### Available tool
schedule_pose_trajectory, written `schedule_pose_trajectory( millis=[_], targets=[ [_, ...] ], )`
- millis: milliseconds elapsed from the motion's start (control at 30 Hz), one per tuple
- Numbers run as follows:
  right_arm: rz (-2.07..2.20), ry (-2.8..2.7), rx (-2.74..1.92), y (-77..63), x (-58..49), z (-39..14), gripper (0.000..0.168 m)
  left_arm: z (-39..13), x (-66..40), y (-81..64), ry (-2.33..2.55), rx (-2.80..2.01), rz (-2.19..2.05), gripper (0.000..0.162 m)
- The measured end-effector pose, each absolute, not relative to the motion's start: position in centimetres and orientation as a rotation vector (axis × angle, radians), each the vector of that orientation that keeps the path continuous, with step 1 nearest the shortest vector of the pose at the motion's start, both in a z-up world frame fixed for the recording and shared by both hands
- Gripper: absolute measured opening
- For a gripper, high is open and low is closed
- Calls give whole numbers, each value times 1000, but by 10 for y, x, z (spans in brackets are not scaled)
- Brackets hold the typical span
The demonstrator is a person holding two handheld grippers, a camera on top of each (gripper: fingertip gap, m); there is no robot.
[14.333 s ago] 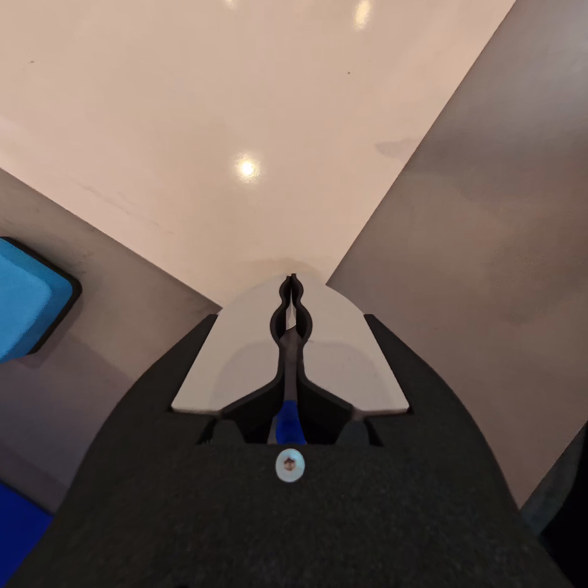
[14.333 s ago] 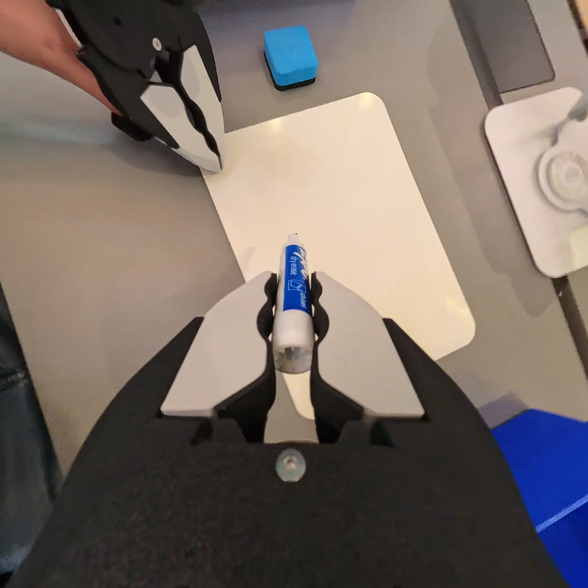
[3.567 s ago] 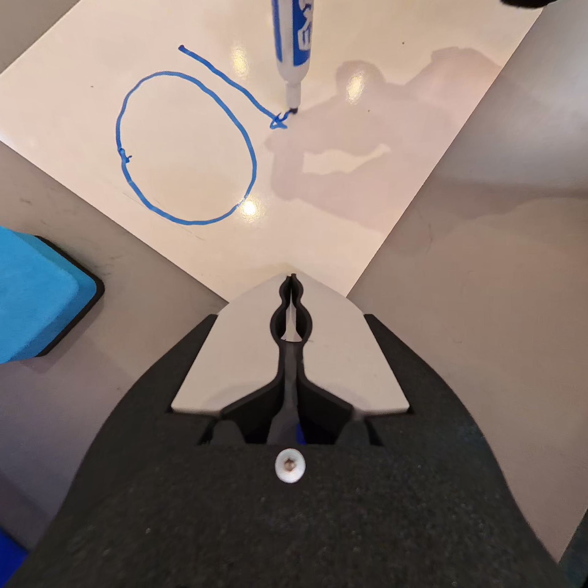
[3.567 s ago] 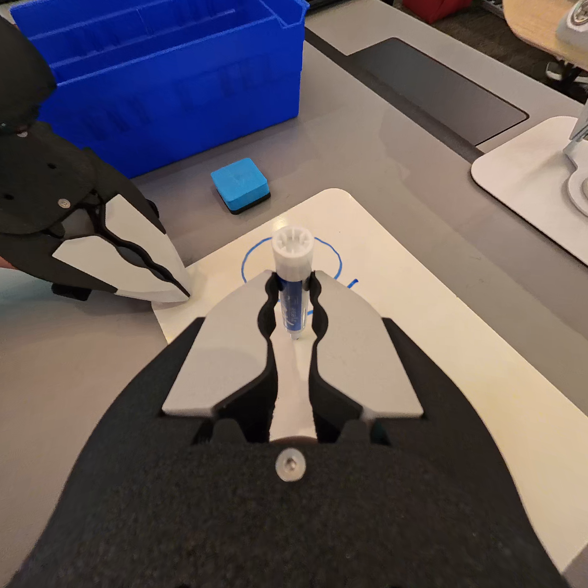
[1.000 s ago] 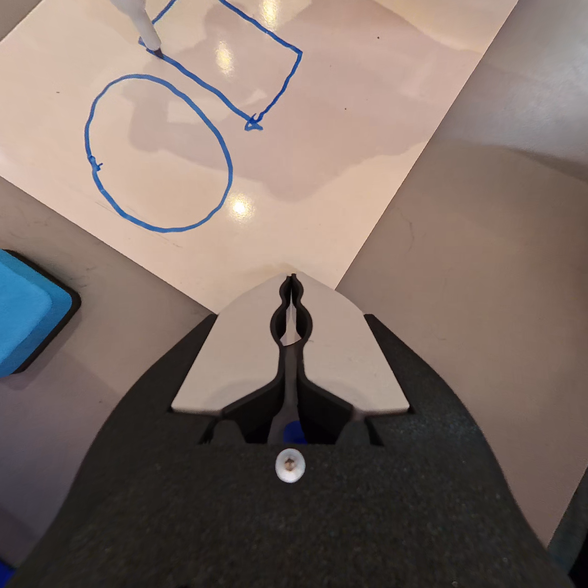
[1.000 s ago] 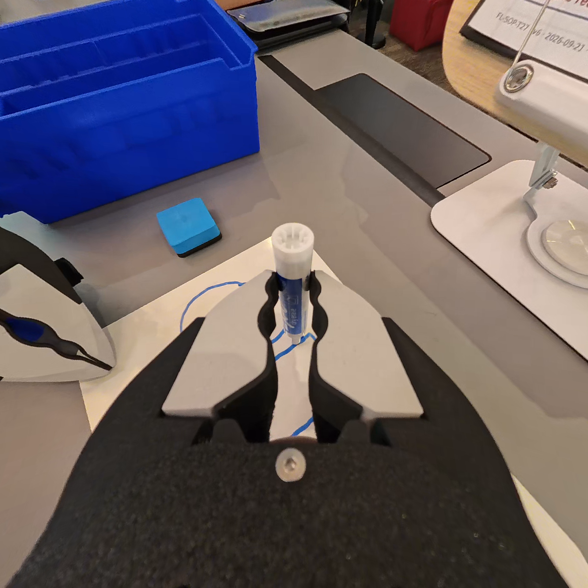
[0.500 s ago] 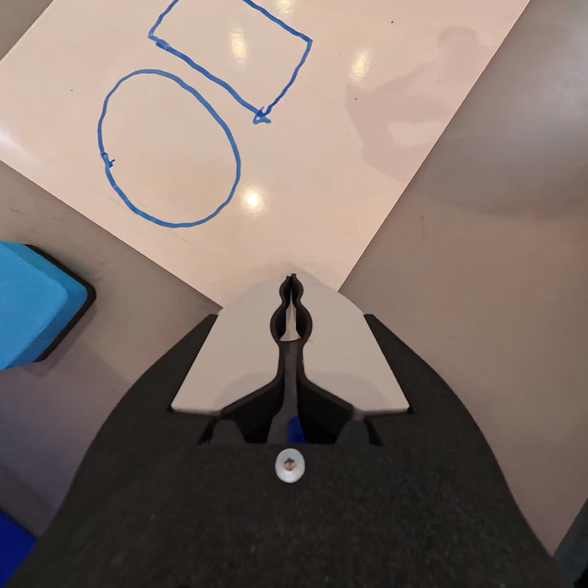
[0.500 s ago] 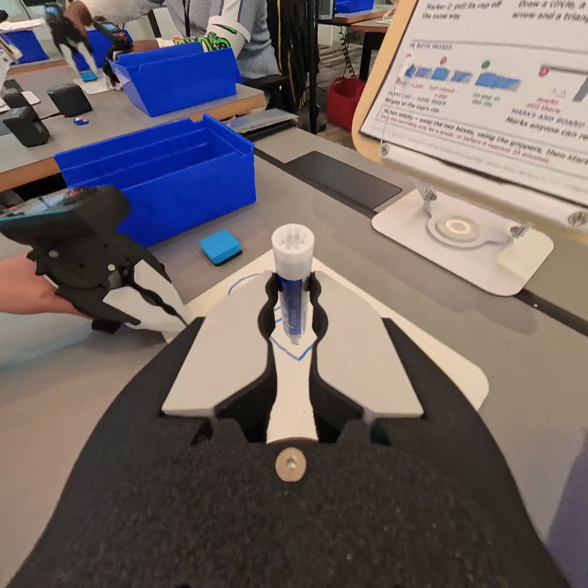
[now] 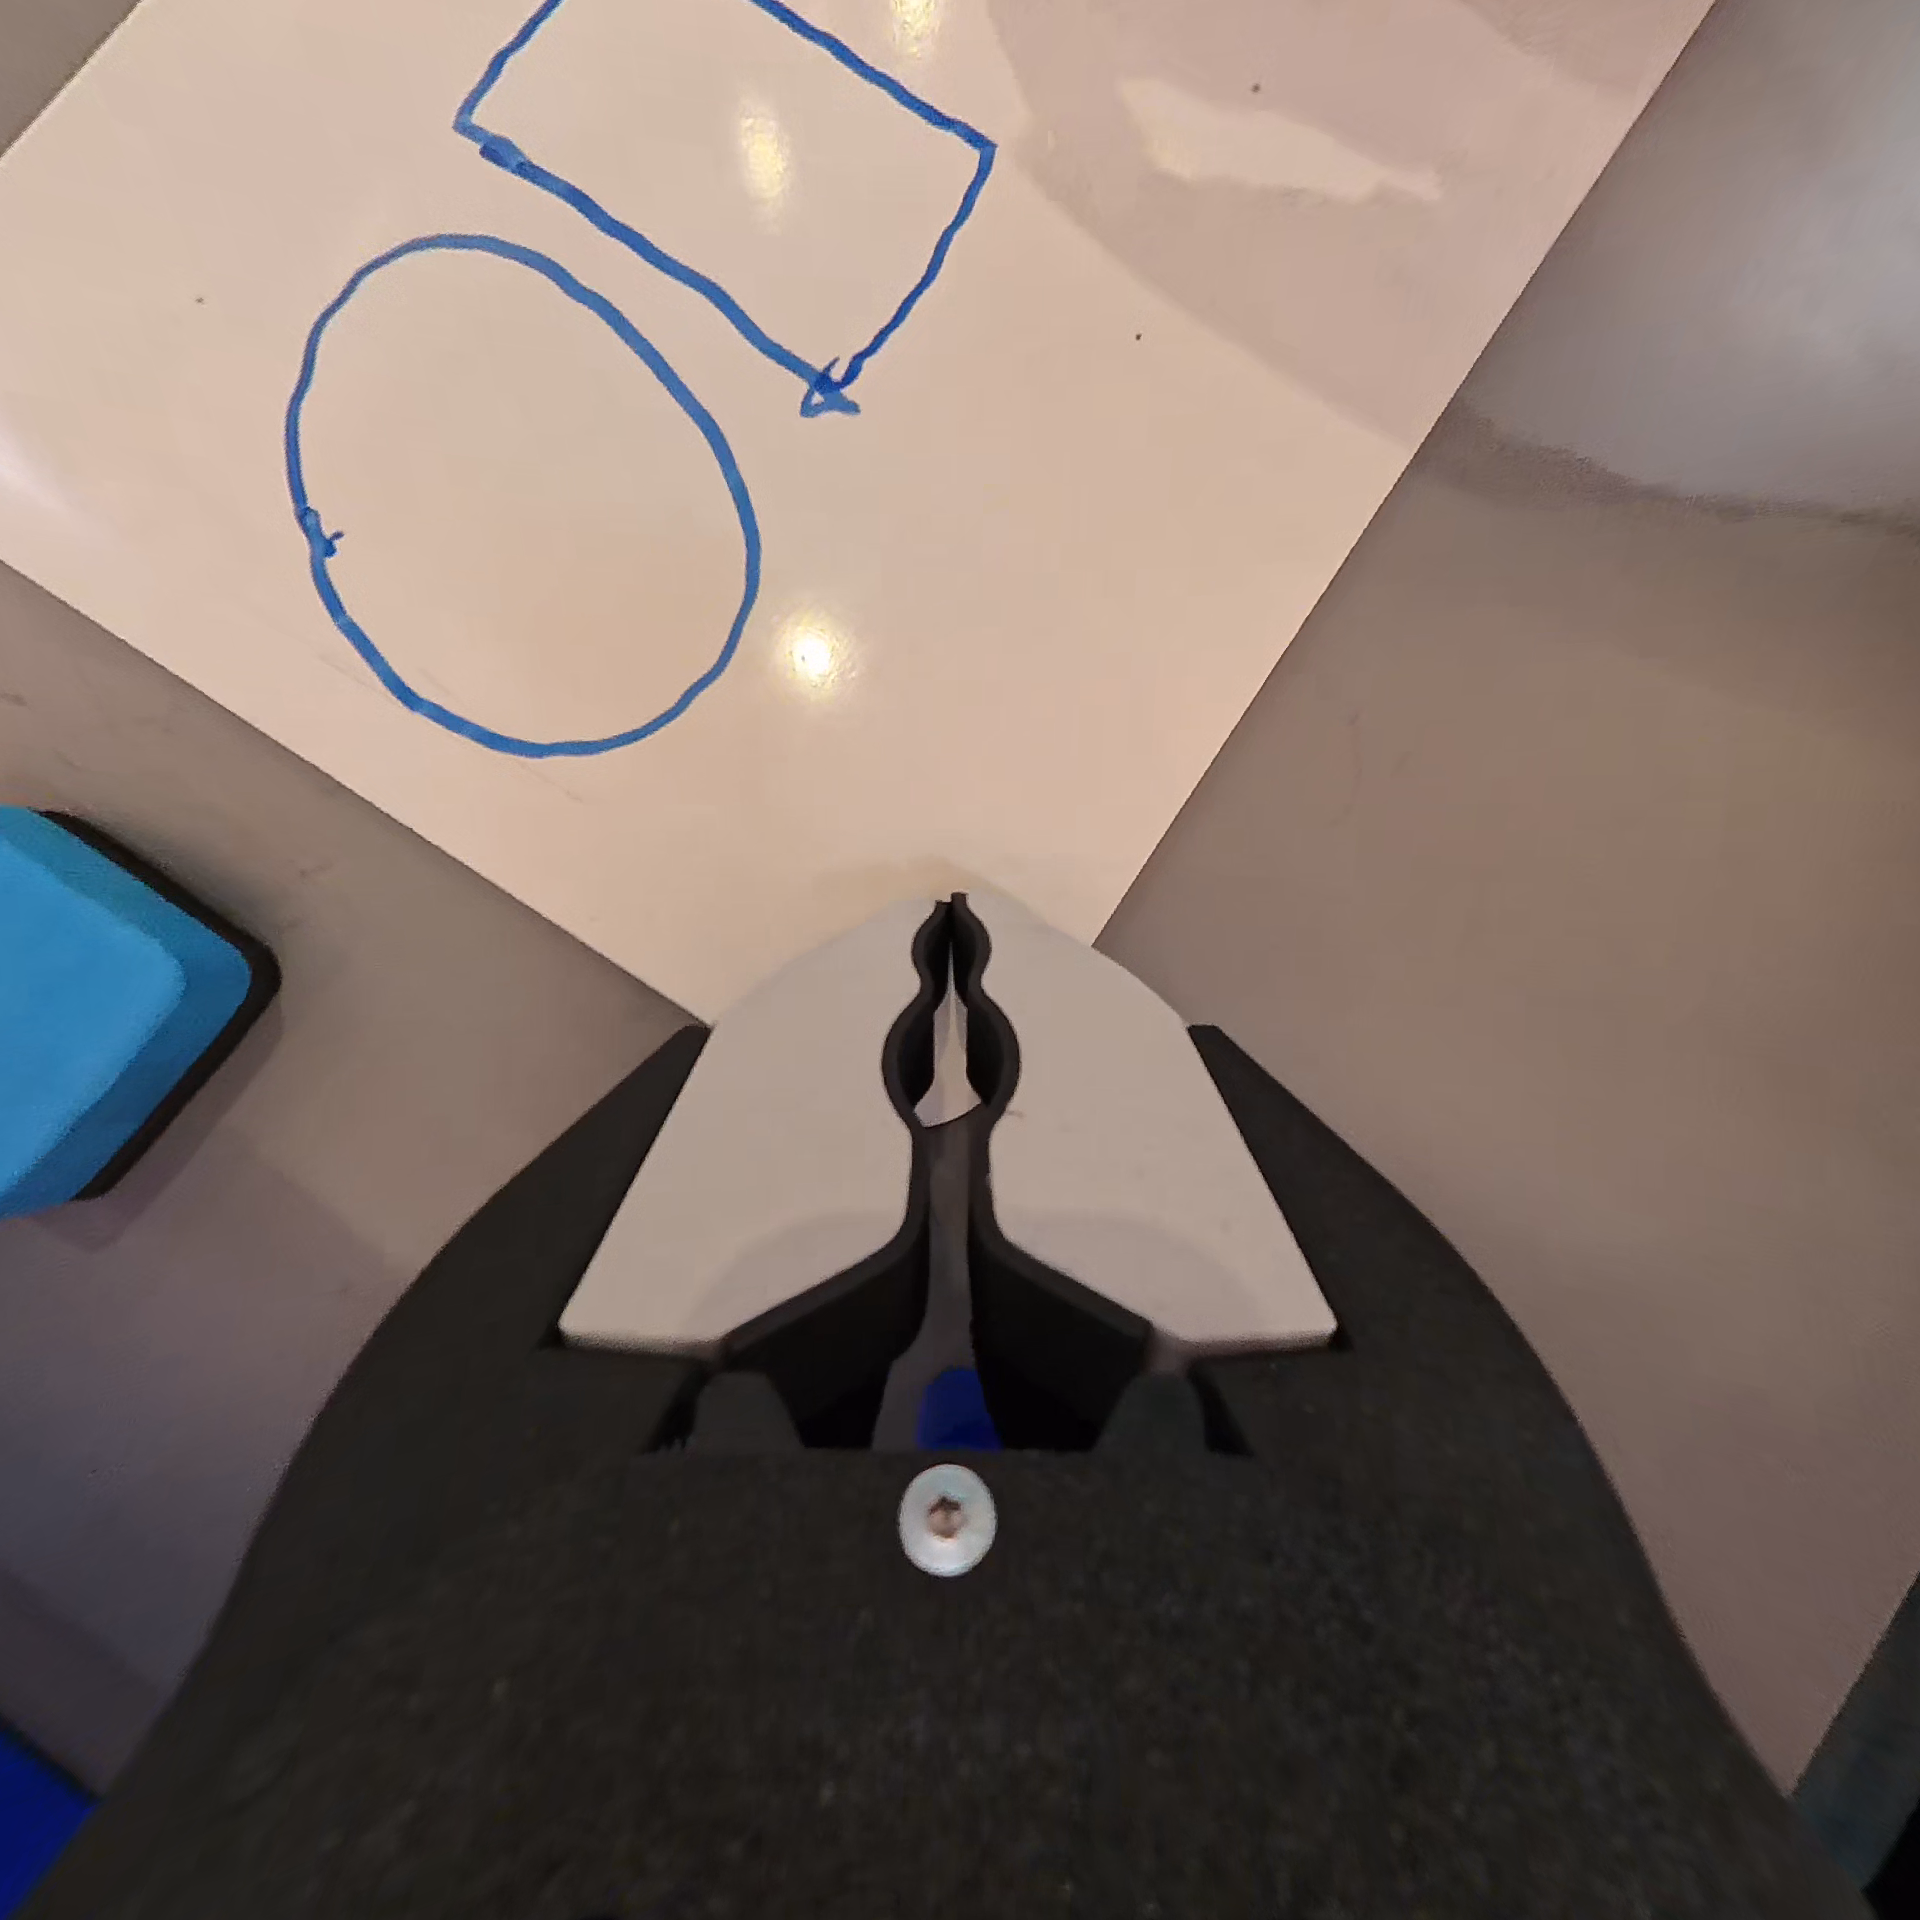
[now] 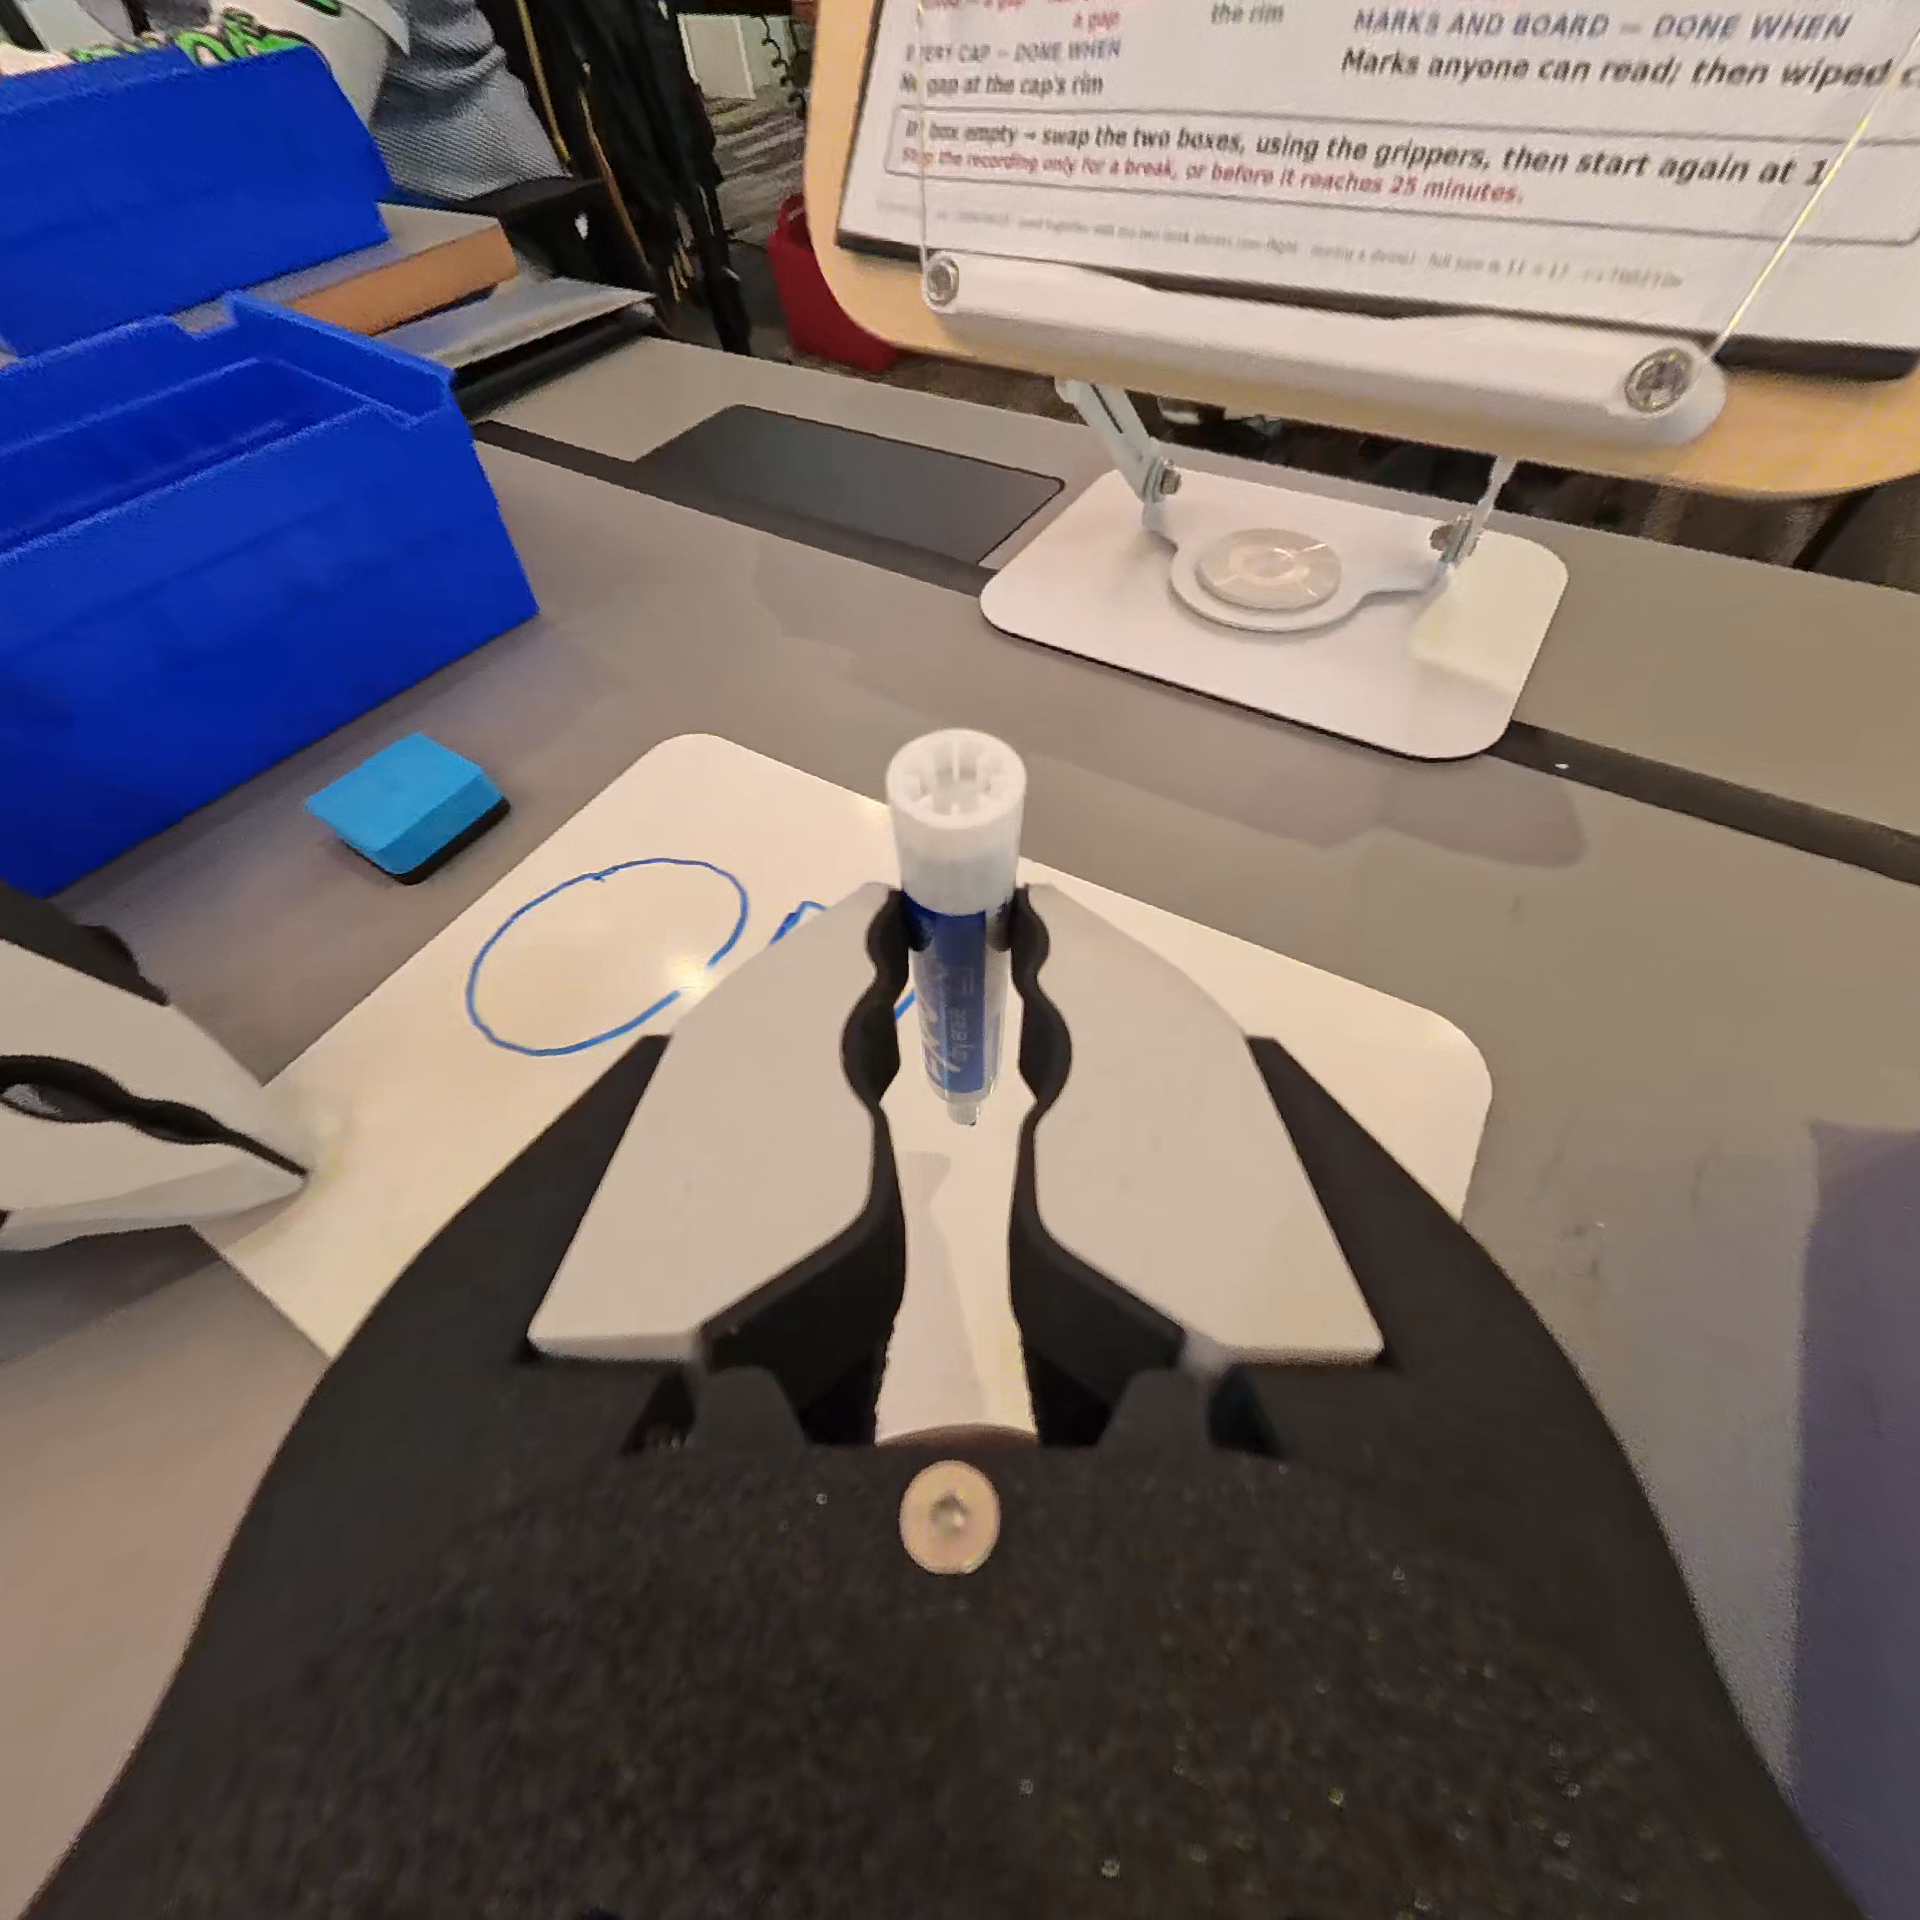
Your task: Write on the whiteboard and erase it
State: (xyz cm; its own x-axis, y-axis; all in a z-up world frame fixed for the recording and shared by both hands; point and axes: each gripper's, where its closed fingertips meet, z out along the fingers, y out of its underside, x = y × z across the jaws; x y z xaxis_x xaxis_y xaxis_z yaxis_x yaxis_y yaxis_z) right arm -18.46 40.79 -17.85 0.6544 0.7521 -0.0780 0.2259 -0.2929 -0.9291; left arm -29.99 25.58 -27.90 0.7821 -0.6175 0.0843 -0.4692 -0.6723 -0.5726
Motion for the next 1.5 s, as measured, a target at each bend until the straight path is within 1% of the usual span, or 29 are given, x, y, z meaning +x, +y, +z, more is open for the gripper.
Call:
schedule_pose_trajectory(
  millis=[500, 1233, 1500],
  targets=[
    [622, -833, -1859, 413, -218, -202, 18, -279, -301, 255, 812, -2434, -395, 0],
    [544, -820, -1908, 432, -174, -203, 18, -279, -298, 255, 820, -2432, -391, 0],
    [555, -820, -1904, 434, -177, -203, 18, -279, -295, 254, 828, -2430, -396, 0]
  ],
)
